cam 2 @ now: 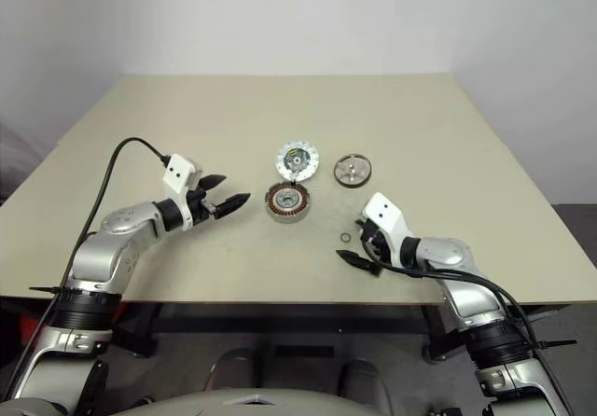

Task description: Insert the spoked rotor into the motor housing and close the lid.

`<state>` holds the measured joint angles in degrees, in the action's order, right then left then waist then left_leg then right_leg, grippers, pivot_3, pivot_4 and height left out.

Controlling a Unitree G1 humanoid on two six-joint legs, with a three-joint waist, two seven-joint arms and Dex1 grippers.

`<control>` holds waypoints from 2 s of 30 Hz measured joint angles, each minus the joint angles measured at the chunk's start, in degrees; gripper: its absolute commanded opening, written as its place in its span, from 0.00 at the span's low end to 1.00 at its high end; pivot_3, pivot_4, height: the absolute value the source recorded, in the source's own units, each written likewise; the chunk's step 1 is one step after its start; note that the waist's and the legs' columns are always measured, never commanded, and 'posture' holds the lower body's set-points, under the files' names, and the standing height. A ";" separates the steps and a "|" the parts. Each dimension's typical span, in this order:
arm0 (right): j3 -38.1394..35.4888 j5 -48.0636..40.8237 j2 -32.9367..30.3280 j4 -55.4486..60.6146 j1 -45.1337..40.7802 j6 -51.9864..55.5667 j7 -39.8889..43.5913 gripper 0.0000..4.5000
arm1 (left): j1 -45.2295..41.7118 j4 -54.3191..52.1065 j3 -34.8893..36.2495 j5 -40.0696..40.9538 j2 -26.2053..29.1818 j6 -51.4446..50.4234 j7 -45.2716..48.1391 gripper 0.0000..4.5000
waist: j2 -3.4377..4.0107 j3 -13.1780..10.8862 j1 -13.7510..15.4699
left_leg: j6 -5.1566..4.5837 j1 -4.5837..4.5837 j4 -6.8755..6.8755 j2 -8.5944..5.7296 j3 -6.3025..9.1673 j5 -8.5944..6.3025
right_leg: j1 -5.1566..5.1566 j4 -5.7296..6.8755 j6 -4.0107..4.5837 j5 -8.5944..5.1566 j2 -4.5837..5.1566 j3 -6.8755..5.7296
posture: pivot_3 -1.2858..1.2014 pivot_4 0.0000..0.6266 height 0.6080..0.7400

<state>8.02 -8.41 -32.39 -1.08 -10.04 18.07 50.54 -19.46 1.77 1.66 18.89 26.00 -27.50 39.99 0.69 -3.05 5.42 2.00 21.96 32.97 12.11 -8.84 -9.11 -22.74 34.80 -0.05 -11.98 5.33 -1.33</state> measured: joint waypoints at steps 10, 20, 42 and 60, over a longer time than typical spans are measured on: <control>-0.67 -2.51 0.76 1.15 -0.04 5.03 -0.29 0.57 | -0.29 0.01 0.01 -0.02 0.25 0.01 -0.03 1.00 | 0.00 0.00 0.02 | 0.00 -0.05 0.00 0.00 0.01 0.00 | 0.08 0.00 0.00 0.00 0.00 0.00 | 0.52 0.00 1.00; -1.33 -3.49 -0.37 2.16 -0.09 7.94 -0.22 0.15 | -0.62 0.13 0.01 -0.02 0.19 0.02 -0.09 1.00 | 0.00 0.00 0.03 | 0.00 -0.05 -0.01 0.00 0.01 0.00 | 0.07 -0.01 0.05 0.03 0.00 0.00 | 0.52 0.00 1.00; -3.16 -0.50 -0.72 -12.39 -8.35 0.98 -4.32 0.15 | -0.76 0.45 0.03 -0.10 0.19 0.25 -0.24 1.00 | 0.00 0.00 -0.01 | 0.02 0.00 0.00 -0.03 -0.01 0.01 | 0.04 -0.01 0.28 0.17 0.02 -0.01 | 0.52 0.00 1.00; -4.43 0.54 -0.85 -24.14 -11.96 -7.71 -5.64 0.60 | -0.75 0.45 0.07 -0.32 0.20 0.39 -0.40 1.00 | -0.01 0.01 0.06 | 0.02 -0.11 0.03 -0.03 0.00 0.01 | 0.22 0.00 0.22 0.13 0.03 -0.03 | 0.52 0.00 1.00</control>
<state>3.60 -7.87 -33.24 -25.23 -22.00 10.36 44.90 -20.21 2.22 1.73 18.58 26.19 -27.11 39.59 0.68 -3.04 5.48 2.01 21.84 33.01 12.07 -8.84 -9.10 -22.52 34.79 0.17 -11.85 5.36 -1.37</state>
